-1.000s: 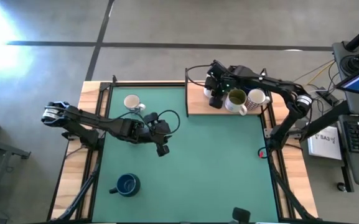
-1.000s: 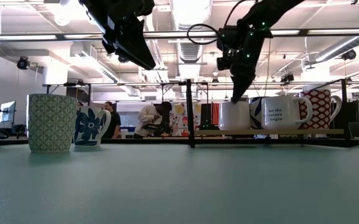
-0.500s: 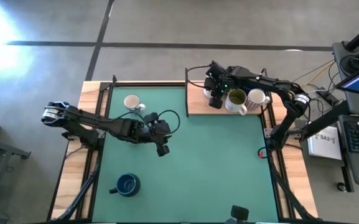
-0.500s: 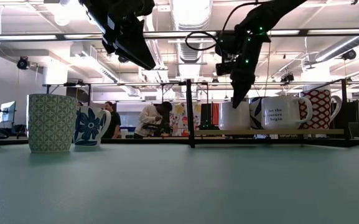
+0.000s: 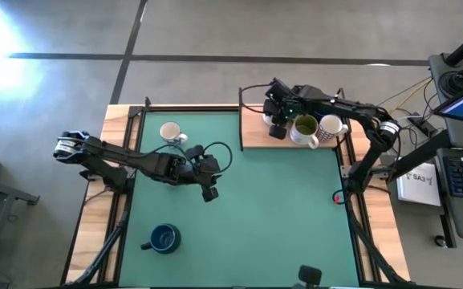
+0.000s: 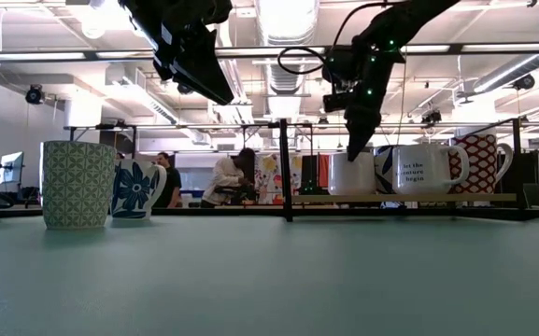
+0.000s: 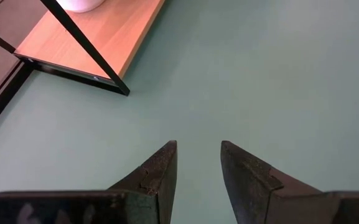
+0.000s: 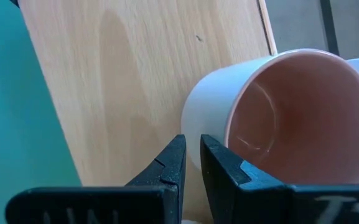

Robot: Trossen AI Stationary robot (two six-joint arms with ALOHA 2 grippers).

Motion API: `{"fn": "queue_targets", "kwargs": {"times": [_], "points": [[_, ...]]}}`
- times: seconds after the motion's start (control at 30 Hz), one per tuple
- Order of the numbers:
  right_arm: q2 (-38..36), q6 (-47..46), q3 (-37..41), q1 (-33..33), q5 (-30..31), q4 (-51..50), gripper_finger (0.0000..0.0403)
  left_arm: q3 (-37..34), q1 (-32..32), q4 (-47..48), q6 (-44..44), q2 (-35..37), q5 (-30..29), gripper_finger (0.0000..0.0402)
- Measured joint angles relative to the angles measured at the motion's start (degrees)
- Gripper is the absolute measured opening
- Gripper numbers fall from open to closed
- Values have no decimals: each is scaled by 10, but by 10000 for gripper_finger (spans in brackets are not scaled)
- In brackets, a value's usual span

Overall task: Place coffee mugs
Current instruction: Put the pink white mug on the shelf, then put the green pattern mug on the shelf

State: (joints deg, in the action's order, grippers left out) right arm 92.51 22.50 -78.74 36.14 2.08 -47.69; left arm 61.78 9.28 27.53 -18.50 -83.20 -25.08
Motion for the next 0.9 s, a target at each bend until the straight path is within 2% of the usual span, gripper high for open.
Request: {"fn": "queue_targets", "kwargs": {"times": [0.27,0.47,0.9], "points": [[-27,-37,-26,-11,-13,-61,38,0,0,7,-11,0,0,107],[-56,-63,-27,-33,-90,-86,38,0,0,47,-69,0,1,107],[-77,-139,-26,-145,-101,-137,38,27,5,405,-302,0,86,107]]}}
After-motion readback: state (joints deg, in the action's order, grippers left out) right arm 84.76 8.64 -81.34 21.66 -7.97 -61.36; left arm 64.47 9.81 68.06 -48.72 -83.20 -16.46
